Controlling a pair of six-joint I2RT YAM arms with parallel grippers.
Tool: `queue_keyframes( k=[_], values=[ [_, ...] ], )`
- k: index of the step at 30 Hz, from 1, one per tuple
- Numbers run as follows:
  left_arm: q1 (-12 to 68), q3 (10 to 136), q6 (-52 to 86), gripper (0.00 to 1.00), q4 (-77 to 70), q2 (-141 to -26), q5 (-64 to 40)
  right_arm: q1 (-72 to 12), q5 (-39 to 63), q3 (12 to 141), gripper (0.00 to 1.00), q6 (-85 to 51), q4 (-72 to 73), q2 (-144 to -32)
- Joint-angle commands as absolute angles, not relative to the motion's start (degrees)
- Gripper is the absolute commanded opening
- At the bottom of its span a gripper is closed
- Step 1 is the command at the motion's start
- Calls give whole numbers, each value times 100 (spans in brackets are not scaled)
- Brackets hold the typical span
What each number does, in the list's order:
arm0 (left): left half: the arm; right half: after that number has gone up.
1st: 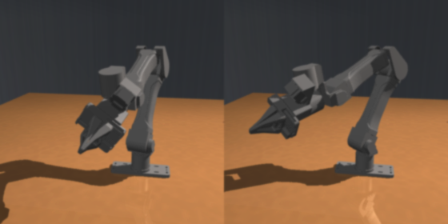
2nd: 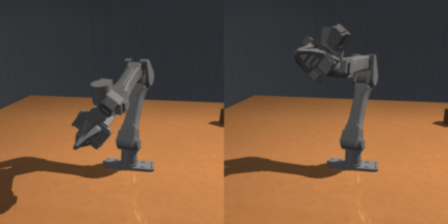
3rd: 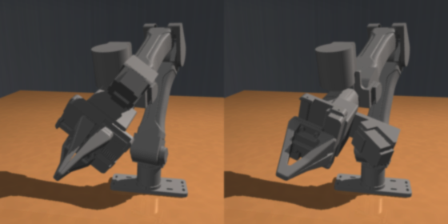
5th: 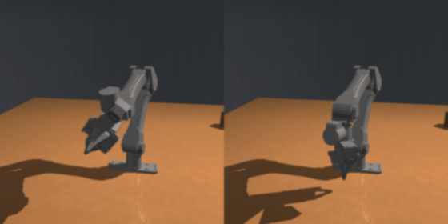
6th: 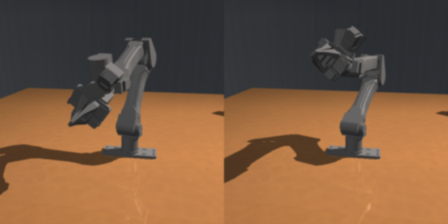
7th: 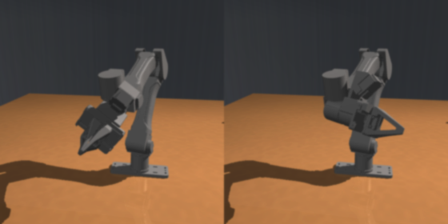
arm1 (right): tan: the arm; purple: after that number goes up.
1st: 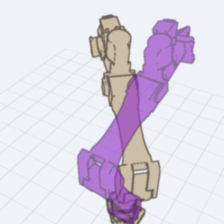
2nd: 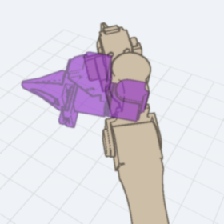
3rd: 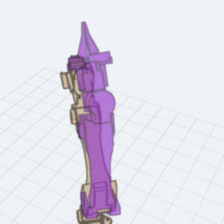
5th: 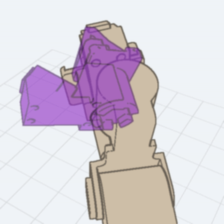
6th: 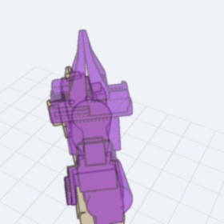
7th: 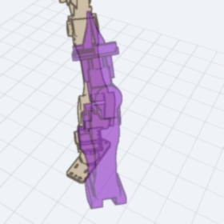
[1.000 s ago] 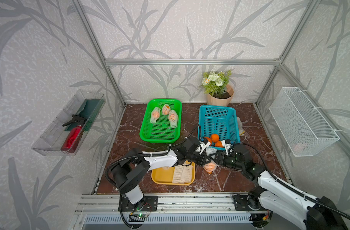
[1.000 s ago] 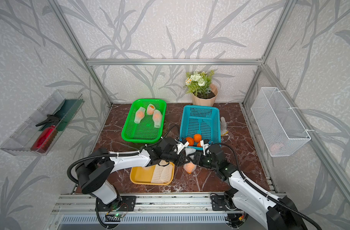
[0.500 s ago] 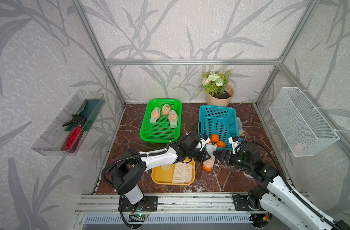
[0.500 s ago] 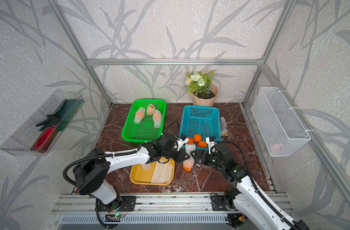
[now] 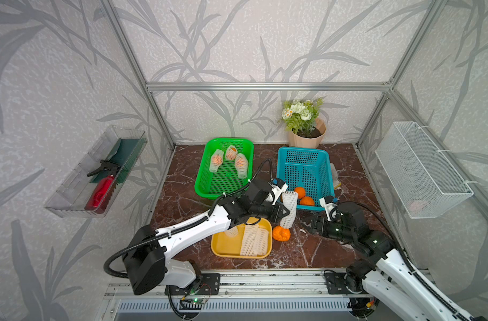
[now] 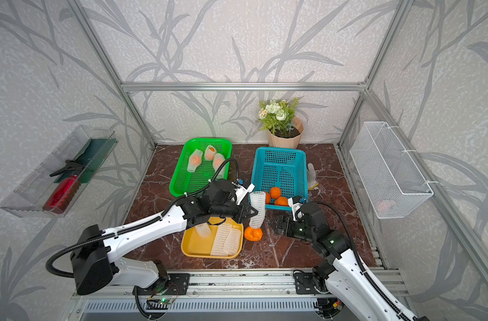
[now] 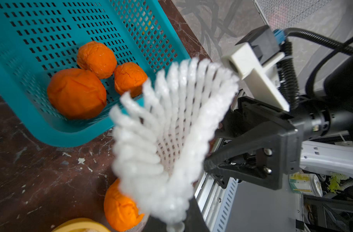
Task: Remove foam nets from oranges
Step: Place the foam net into the storage box.
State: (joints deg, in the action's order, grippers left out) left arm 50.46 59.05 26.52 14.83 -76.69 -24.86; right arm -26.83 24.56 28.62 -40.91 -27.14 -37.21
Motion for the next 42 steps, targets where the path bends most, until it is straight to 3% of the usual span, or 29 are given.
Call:
queue_keyframes(
  k=[1, 9, 15, 28, 31, 38, 42],
  values=[
    [5010, 6106, 2596, 13, 2797, -7059, -2271, -2687, 2782, 2936, 84, -3946, -2967, -3731],
    [5001, 5961, 3528, 12, 5688, -5641, -1702, -2827, 2811, 2877, 85, -3908, -3064, -3671],
    [4984, 5410, 4168, 12, 6290, -5005, -1513, -3203, 2841, 2760, 86, -4007, -2757, -3904],
    [4552, 5469, 3320, 9, 5899, -7076, -1493, -4488, 1944, 3002, 86, -4401, -2601, -5260],
    [4529, 5462, 3223, 17, 5685, -7383, -1310, -4601, 1747, 3048, 86, -4523, -2456, -5523],
    [4523, 5375, 3238, 47, 5555, -7947, -1165, -4693, 1442, 2884, 86, -4966, -1386, -5929],
    [4521, 5673, 3381, 53, 5778, -7563, -932, -4700, 1441, 2922, 87, -5094, -900, -6363]
  ],
)
